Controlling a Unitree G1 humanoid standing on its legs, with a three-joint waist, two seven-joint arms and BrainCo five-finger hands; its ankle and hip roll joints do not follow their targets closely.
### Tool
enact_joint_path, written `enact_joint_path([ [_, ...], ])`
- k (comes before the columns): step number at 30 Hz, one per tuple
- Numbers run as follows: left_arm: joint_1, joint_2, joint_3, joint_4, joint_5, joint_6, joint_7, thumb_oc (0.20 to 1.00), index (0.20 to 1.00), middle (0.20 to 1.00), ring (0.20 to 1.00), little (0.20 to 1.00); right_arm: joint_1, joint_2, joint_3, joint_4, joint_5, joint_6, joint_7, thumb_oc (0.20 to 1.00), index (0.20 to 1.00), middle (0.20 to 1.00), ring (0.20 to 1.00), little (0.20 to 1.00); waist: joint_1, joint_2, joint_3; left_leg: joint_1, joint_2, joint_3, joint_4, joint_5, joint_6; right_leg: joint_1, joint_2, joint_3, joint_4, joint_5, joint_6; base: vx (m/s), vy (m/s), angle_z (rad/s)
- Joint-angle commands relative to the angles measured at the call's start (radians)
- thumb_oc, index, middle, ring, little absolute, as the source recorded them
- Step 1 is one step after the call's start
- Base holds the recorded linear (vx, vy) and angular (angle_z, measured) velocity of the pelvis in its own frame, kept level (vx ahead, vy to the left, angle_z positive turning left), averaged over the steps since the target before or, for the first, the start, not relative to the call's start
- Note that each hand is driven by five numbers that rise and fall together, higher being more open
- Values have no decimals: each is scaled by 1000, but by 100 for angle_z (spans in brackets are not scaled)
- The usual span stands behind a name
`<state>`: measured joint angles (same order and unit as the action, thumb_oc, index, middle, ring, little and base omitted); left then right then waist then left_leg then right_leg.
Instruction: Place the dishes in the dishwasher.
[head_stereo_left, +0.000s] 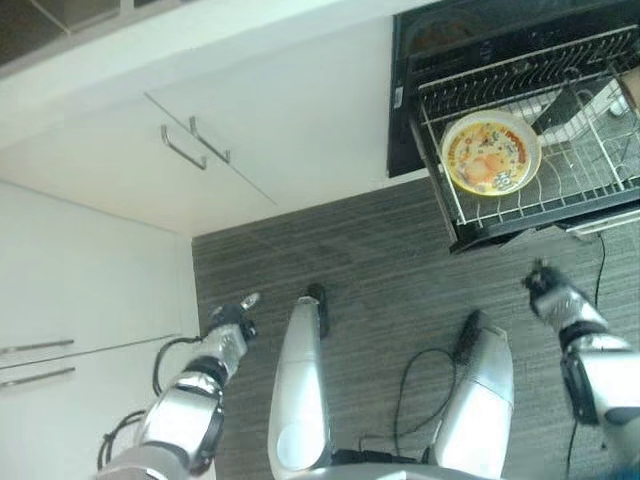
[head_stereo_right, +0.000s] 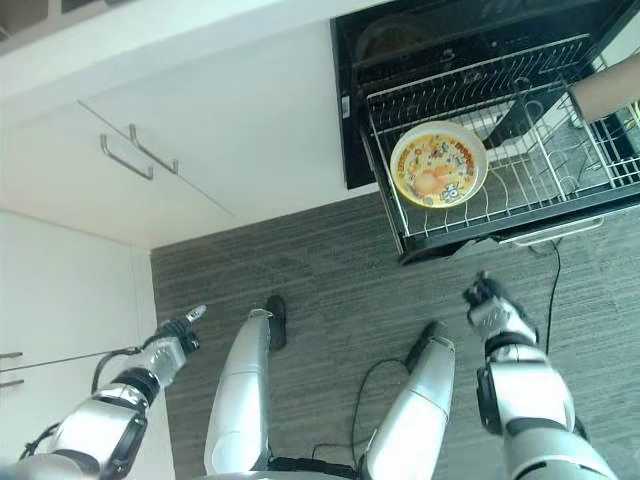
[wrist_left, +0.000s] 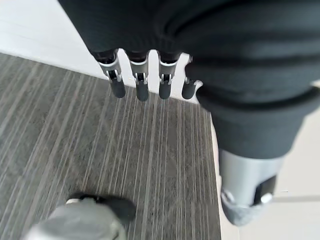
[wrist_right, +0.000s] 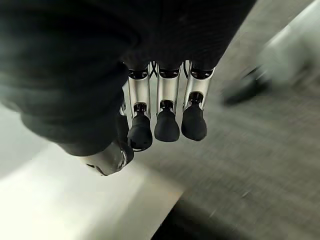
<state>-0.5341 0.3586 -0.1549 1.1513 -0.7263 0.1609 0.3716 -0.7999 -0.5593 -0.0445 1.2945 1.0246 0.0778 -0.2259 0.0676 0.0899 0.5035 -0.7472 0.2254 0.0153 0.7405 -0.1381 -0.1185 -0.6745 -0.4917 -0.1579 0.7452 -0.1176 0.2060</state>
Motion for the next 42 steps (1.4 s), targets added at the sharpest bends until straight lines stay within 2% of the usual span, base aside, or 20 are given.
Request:
enact_joint_path([
  [1, 25, 32, -10, 52, -7, 33, 19, 1000, 1000, 1000, 1000, 1000, 62, -2, 21, 27, 12, 1, 2, 200, 200, 200, 200, 200, 11, 2, -87, 18, 45, 21, -153, 153, -38, -37, 2, 35, 54, 37, -12, -35, 39, 10],
  [4, -11, 49, -11, 66, -9, 51, 6, 1000, 1000, 1000, 1000, 1000, 4, -24, 45, 29, -7, 4, -11, 200, 200, 200, 200, 200, 18, 2, -93, -1, 41, 24, -152, 149, -34, -61, -3, 34, 56, 39, -10, -43, 45, 0],
  [8, -103, 104, -24, 108, -20, 115, -39, 1000, 1000, 1000, 1000, 1000, -144, -92, 116, 38, -61, 26, -53, 200, 200, 200, 200, 200, 39, -2, -95, -27, 26, 28, -165, 147, -25, -90, -9, 21, 34, 53, -7, -41, 88, 8],
  [13, -147, 136, -30, 136, -11, 132, -66, 1000, 1000, 1000, 1000, 1000, -220, -117, 168, 43, -99, 45, -58, 200, 200, 200, 200, 200, 56, -18, -96, -41, 20, 20, -178, 152, -20, -95, -7, 5, 15, 67, -8, -1, 2, 5],
  [20, -160, 165, -50, 147, -12, 161, -85, 1000, 1000, 1000, 1000, 1000, -367, -152, 267, 32, -178, 40, -81, 200, 200, 200, 200, 200, 89, -20, -99, -69, -5, 13, -170, 139, -4, -121, -19, -15, 41, 58, -13, 26, 25, 16],
  [23, -117, 167, -47, 148, 2, 152, -124, 1000, 1000, 1000, 1000, 1000, -429, -176, 312, 22, -222, 57, -96, 200, 200, 200, 200, 200, 111, -23, -106, -67, -17, 5, -176, 137, 2, -117, -24, -24, 44, 56, -17, 97, 67, 13],
  [27, -19, 165, -40, 138, 34, 103, -185, 1000, 1000, 1000, 1000, 1000, -518, -201, 376, 5, -280, 81, -124, 200, 200, 200, 200, 200, 154, -39, -112, -59, -29, -13, -173, 130, 10, -87, -29, -53, 34, 57, -23, 130, 38, 12],
  [30, 15, 167, -39, 122, 47, 81, -193, 1000, 1000, 1000, 1000, 1000, -550, -208, 398, 0, -285, 83, -143, 200, 200, 200, 200, 200, 178, -51, -112, -55, -31, -20, -169, 123, 12, -68, -36, -73, 30, 58, -25, 125, -15, 10],
  [33, 76, 186, -28, 97, 81, 56, -203, 1000, 1000, 1000, 1000, 1000, -601, -216, 425, -6, -294, 86, -175, 200, 200, 200, 200, 200, 221, -74, -110, -46, -33, -34, -160, 112, 17, -26, -45, -112, 19, 65, -25, 145, -76, 17],
  [39, 163, 229, -12, 75, 160, 29, -242, 1000, 1000, 1000, 1000, 1000, -672, -248, 474, -21, -277, 64, -224, 200, 200, 200, 200, 200, 278, -118, -103, -24, -29, -54, -160, 103, 23, 60, -48, -179, -22, 81, -25, 141, -116, 19],
  [42, 225, 255, 7, 63, 202, 1, -254, 1000, 1000, 1000, 1000, 1000, -720, -274, 504, -35, -265, 55, -247, 200, 200, 200, 200, 200, 309, -157, -97, 4, -16, -64, -157, 93, 28, 131, -42, -223, -58, 94, -23, 142, -129, 16],
])
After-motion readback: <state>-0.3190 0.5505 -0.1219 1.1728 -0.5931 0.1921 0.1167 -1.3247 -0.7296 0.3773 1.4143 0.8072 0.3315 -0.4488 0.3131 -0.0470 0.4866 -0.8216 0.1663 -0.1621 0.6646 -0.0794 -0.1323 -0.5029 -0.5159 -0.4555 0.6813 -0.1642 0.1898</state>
